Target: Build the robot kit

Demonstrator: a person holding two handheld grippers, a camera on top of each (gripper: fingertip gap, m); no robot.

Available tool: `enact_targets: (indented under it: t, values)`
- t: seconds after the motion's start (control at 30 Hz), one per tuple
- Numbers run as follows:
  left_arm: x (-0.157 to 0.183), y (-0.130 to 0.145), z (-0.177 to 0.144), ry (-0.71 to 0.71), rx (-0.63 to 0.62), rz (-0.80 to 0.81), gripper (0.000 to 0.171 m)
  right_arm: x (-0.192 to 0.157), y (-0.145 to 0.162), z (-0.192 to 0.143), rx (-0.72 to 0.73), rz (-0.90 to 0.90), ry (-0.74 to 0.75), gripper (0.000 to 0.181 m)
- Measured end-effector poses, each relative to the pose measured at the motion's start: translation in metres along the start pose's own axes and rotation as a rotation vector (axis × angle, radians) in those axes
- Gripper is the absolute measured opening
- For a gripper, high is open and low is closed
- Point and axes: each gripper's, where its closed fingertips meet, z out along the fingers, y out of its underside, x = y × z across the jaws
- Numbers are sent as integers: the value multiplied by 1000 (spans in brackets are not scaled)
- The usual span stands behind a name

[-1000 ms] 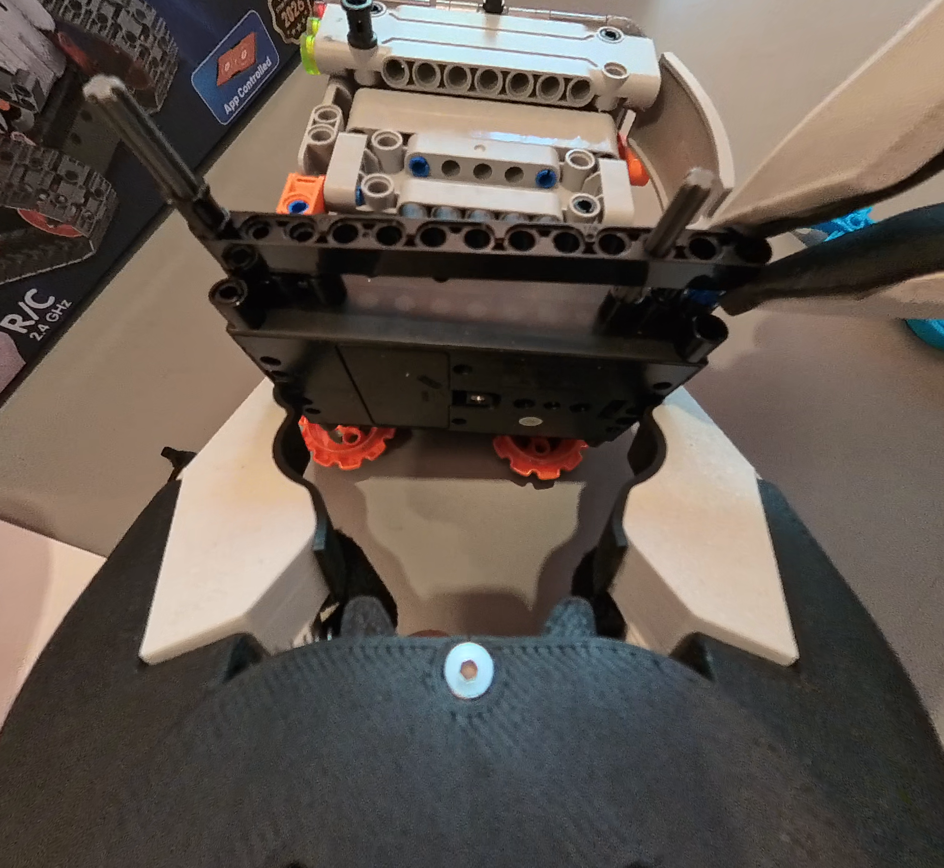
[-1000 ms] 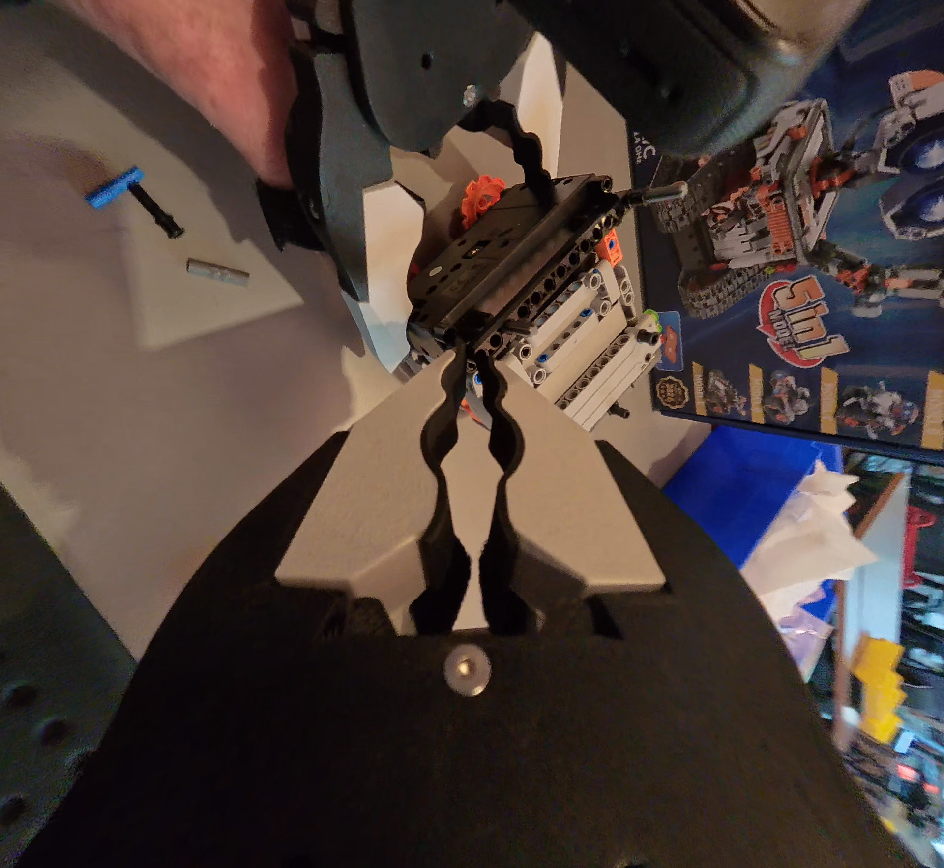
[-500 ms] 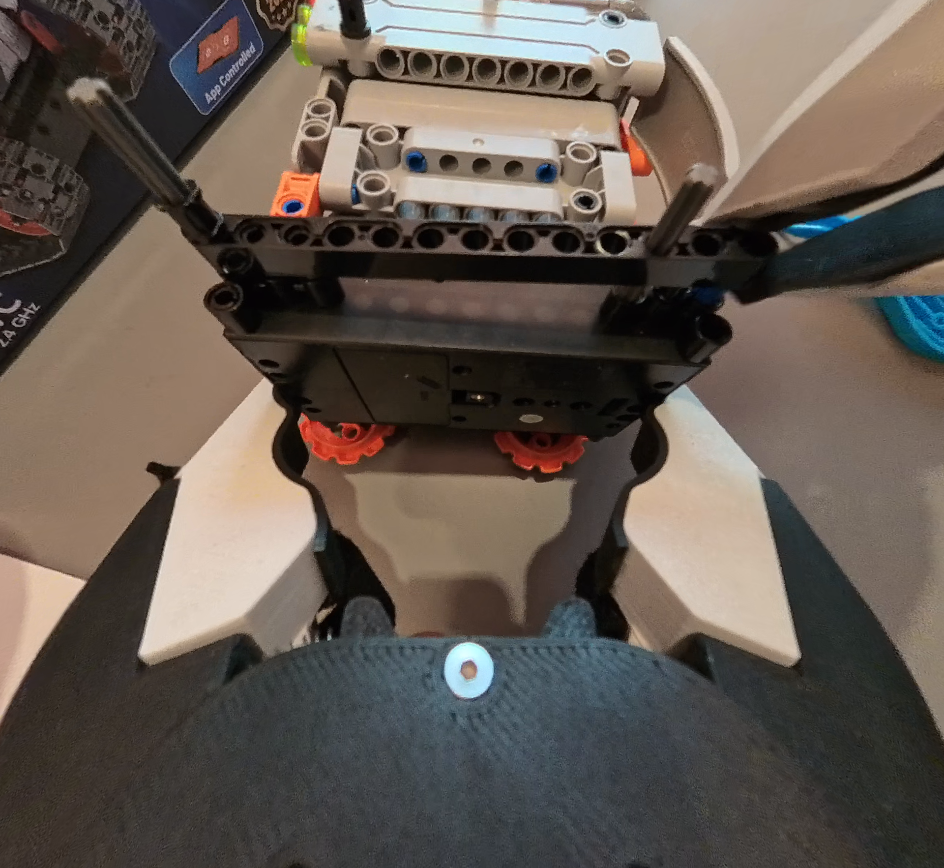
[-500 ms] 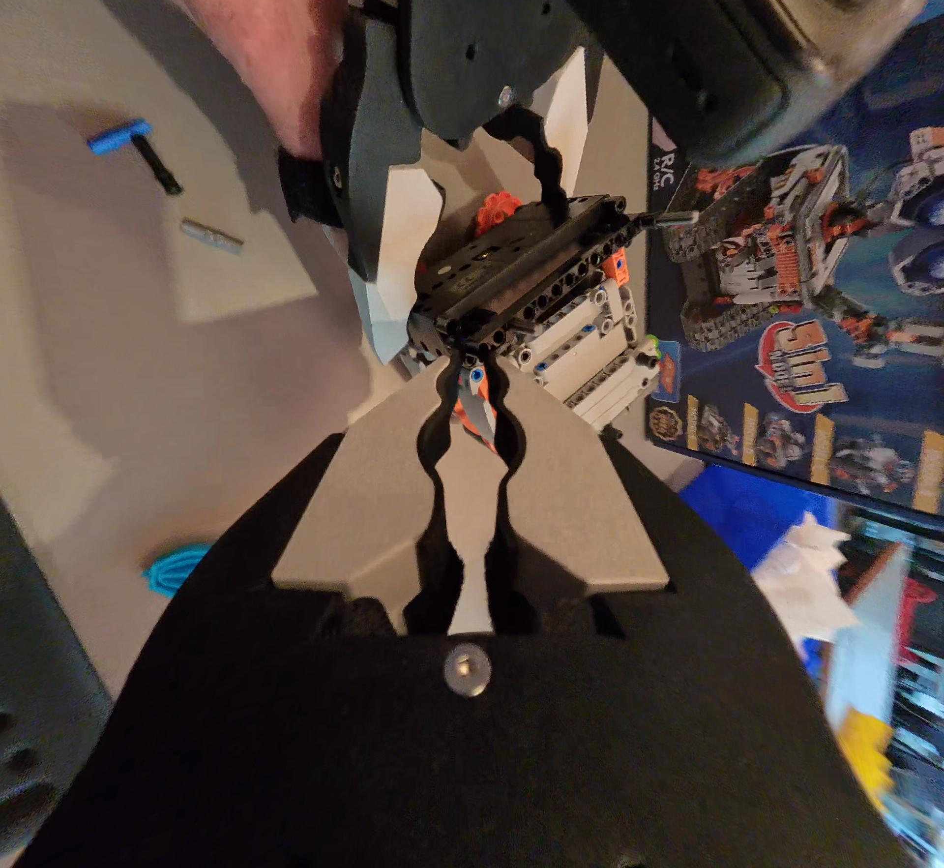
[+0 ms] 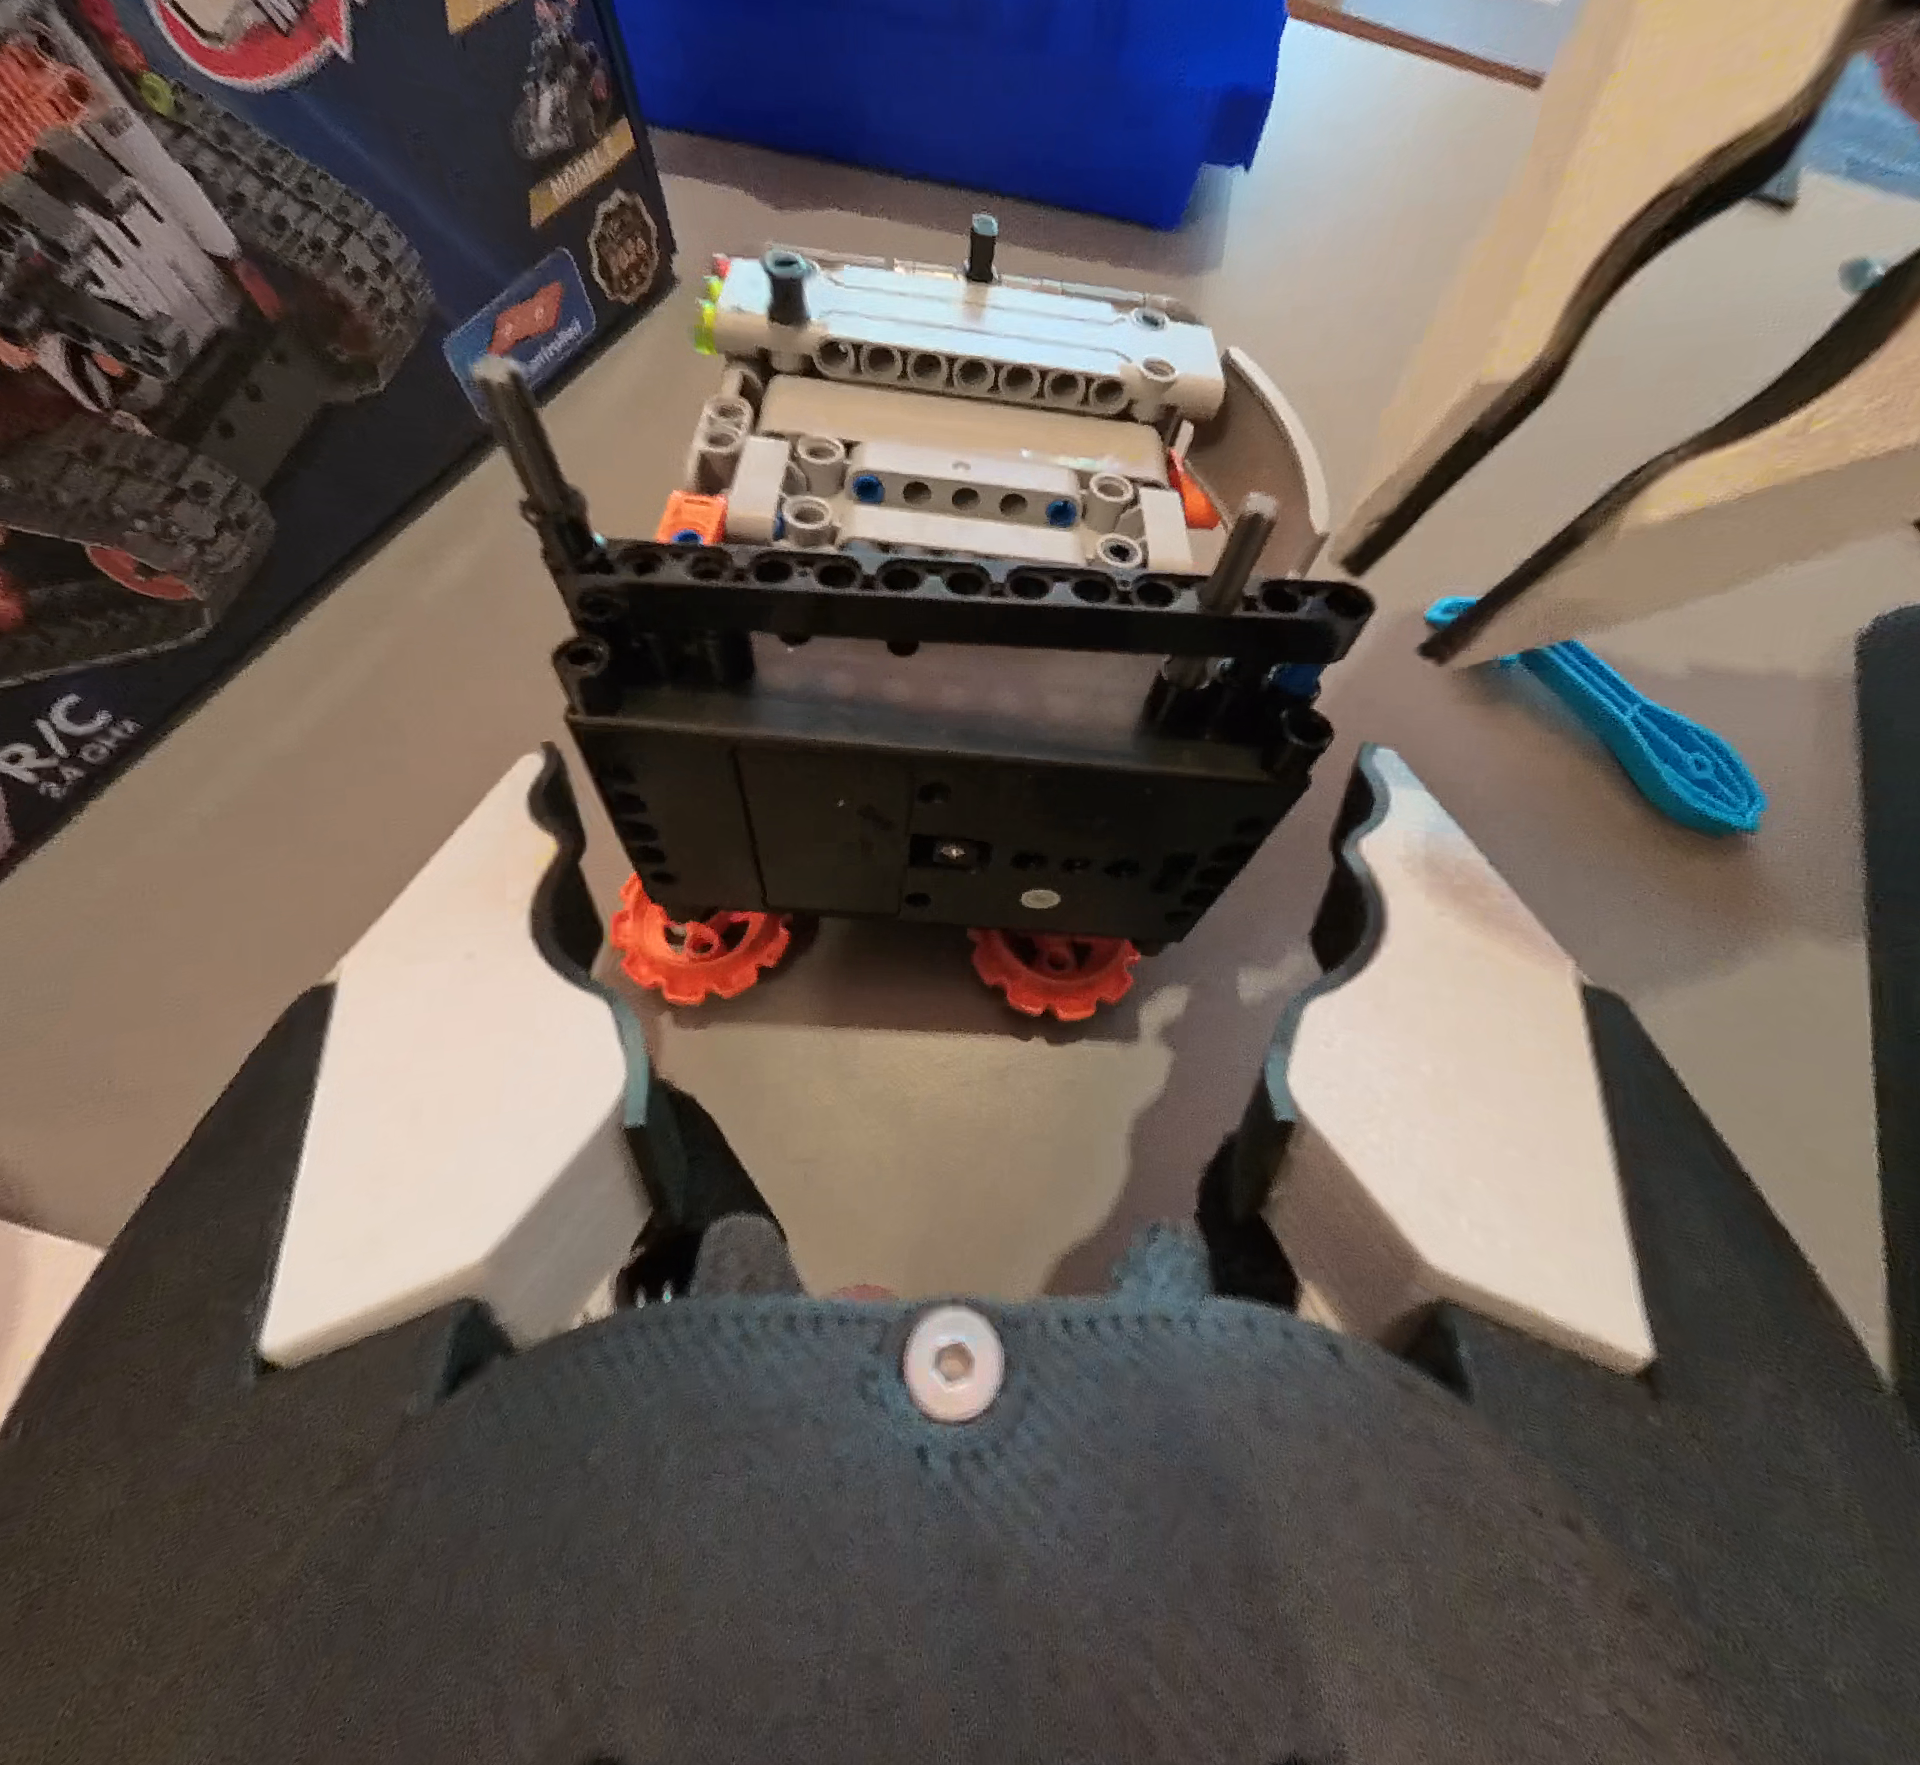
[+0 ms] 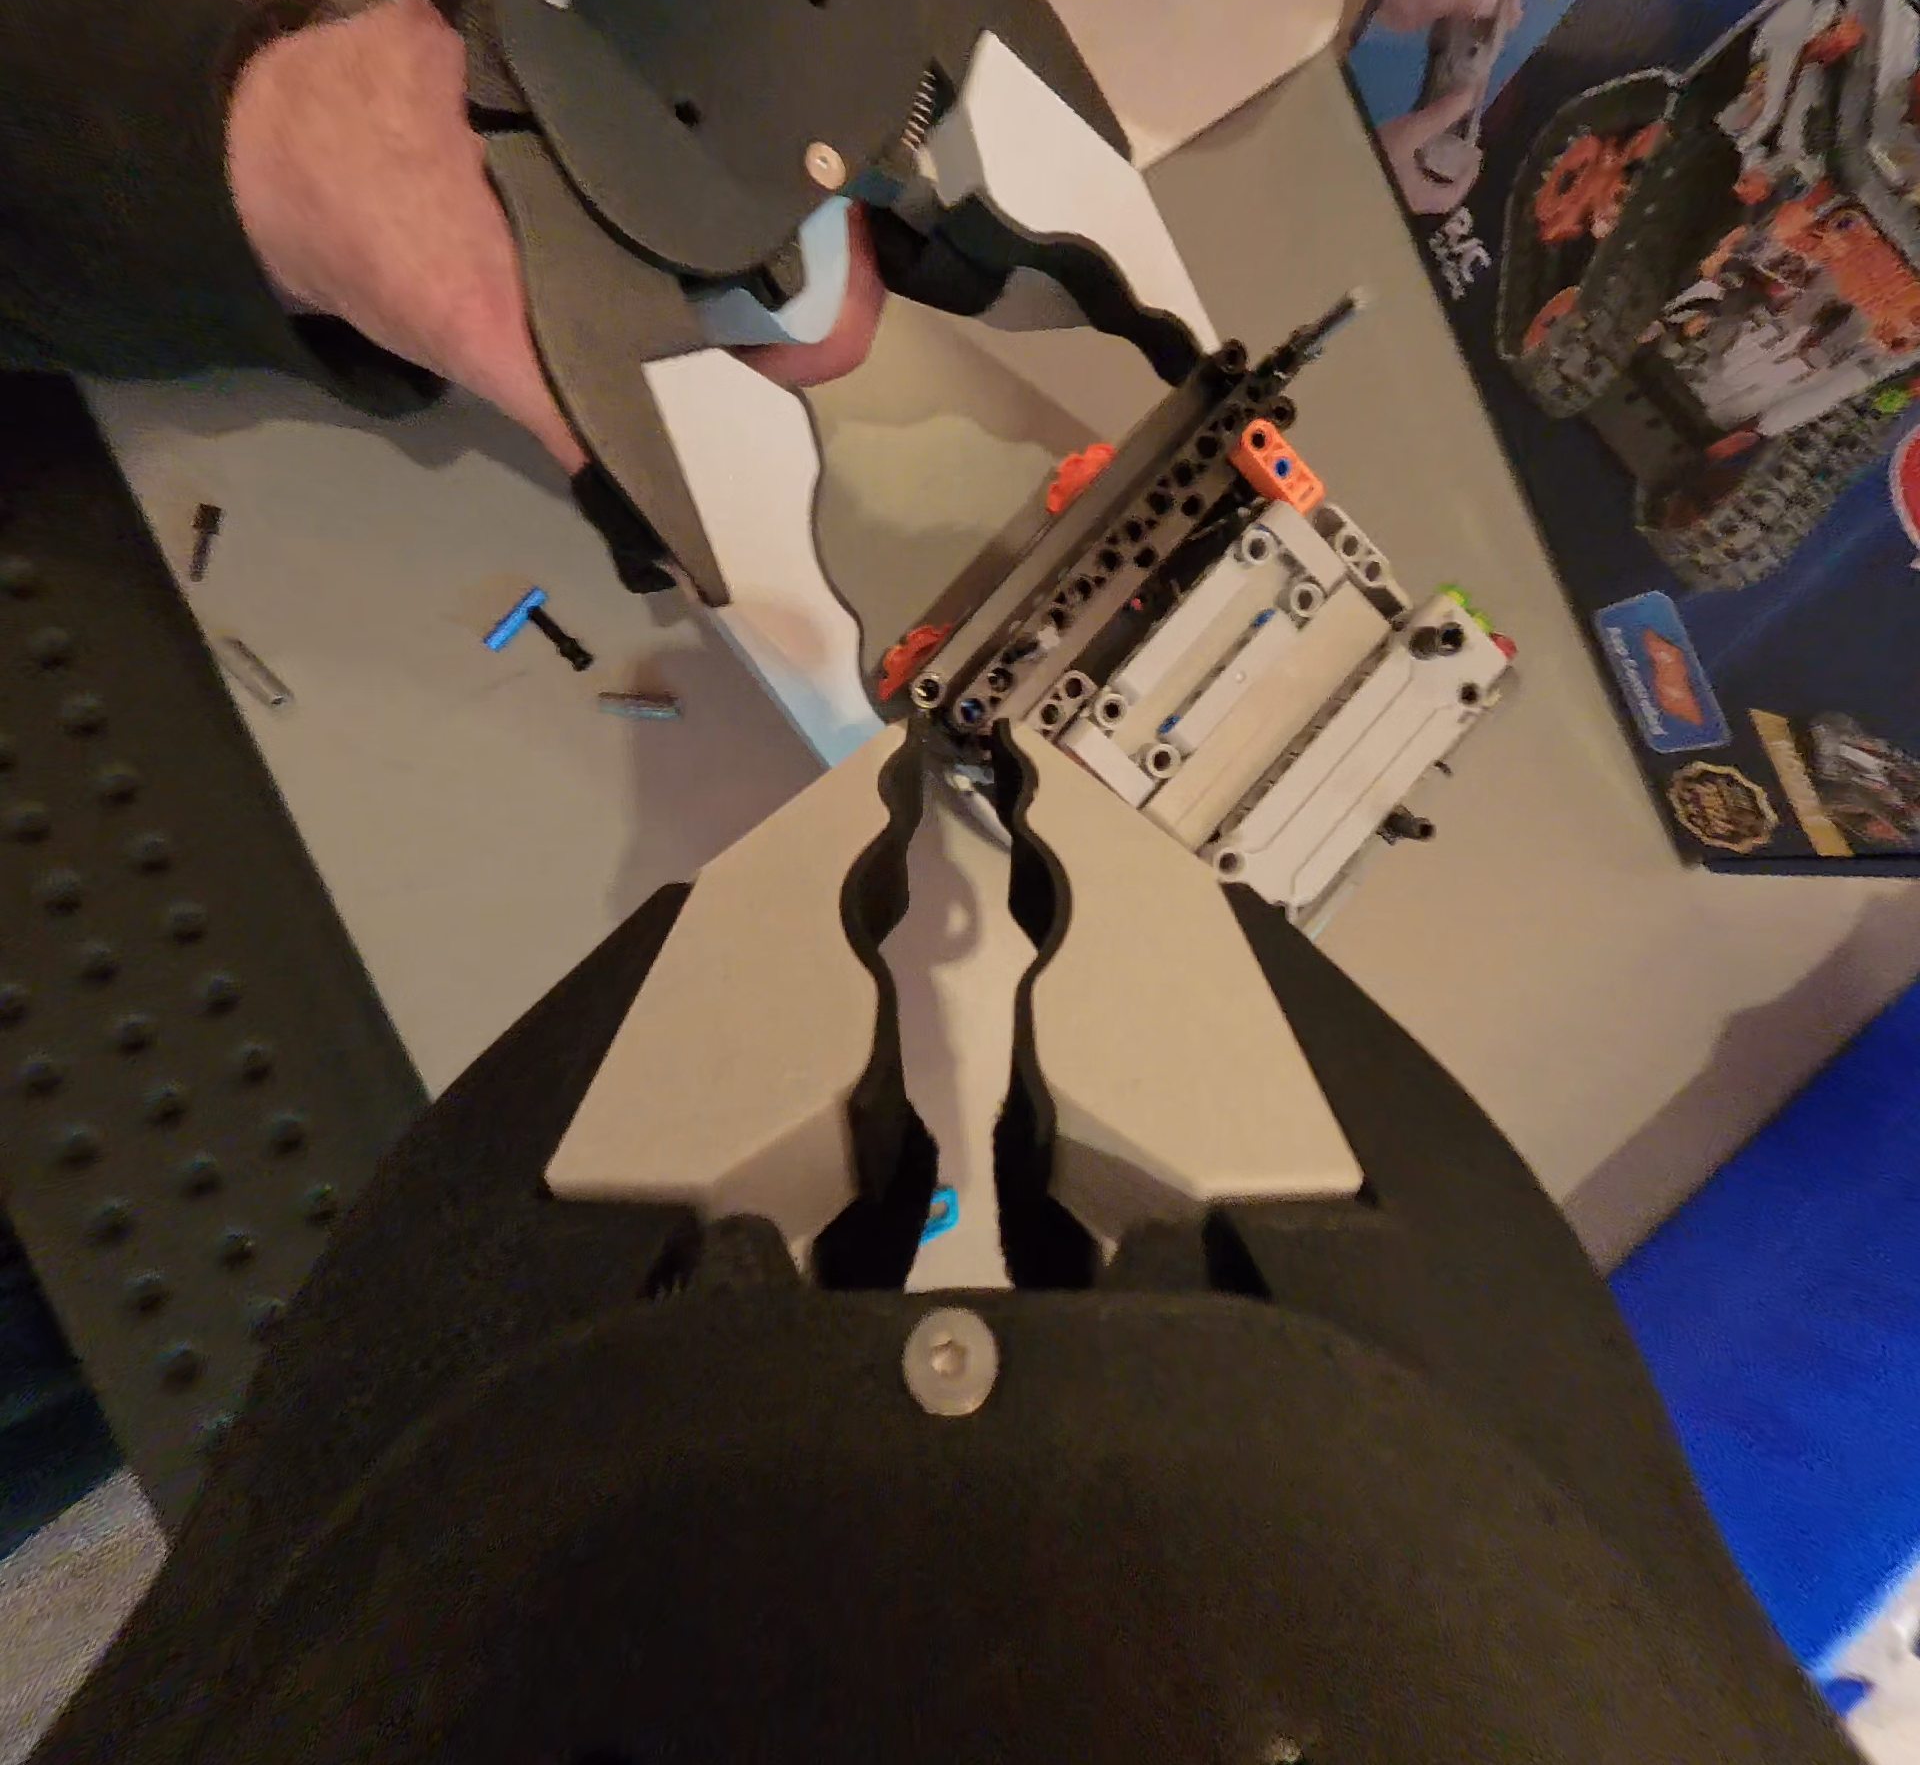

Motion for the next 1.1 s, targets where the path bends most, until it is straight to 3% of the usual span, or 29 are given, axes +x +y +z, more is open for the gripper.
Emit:
enact_targets:
  t: [0.37,0.8,1.1]
  values:
    - [-3,-11,2,-21,94,-60,128,7,-2,8,-7,145,-8,7]
    - [0,-11,4,-3,69,-47,127,4,2,5,-77,20,-53,4]
    - [-1,-11,4,-1,56,-54,126,5,1,7,-138,-78,53,4]
